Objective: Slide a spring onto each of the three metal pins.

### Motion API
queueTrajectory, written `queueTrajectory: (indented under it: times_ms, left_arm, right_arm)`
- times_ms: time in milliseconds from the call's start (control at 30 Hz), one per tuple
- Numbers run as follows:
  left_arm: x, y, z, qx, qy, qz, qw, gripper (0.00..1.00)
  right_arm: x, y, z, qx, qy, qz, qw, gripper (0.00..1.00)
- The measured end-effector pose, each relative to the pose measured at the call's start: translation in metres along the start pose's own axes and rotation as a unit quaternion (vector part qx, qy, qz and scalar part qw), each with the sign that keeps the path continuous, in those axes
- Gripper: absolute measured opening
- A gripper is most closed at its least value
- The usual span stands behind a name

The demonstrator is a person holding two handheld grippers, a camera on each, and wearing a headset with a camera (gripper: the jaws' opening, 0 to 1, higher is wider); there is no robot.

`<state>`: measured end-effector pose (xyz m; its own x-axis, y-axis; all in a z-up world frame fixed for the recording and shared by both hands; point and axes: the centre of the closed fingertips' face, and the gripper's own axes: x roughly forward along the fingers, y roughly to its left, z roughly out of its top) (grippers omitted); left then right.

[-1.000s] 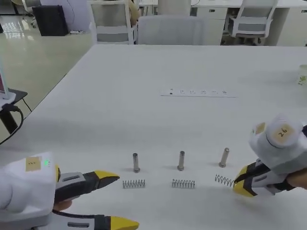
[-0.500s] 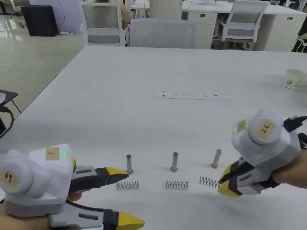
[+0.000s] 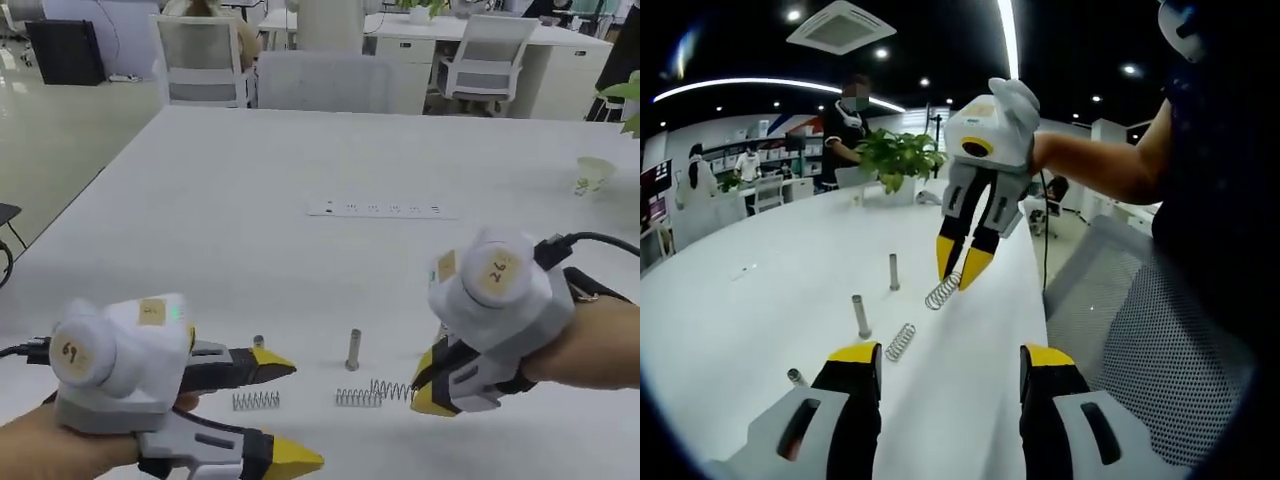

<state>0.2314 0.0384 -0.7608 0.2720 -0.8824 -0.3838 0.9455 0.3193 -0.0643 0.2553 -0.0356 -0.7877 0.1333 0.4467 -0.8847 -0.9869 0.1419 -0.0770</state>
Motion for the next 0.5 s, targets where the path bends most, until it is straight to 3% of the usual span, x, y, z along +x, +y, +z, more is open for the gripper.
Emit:
queueTrajectory:
  times_ms: [267,500]
  left_arm:
    - [0.008,-0.004,-0.001,0.011,0.007,-0.016,0.9998,0.46]
    - [0.014,-0.005,0.005,0.024,0.001,-0.026,0.9994,0.41]
  right_arm:
    - [0.000,0.009,0.013,-0.029,0.004,0.007,0.9995,0.08]
    - [0.000,0.014,0.023,-0.050,0.003,0.013,0.9986,0.08]
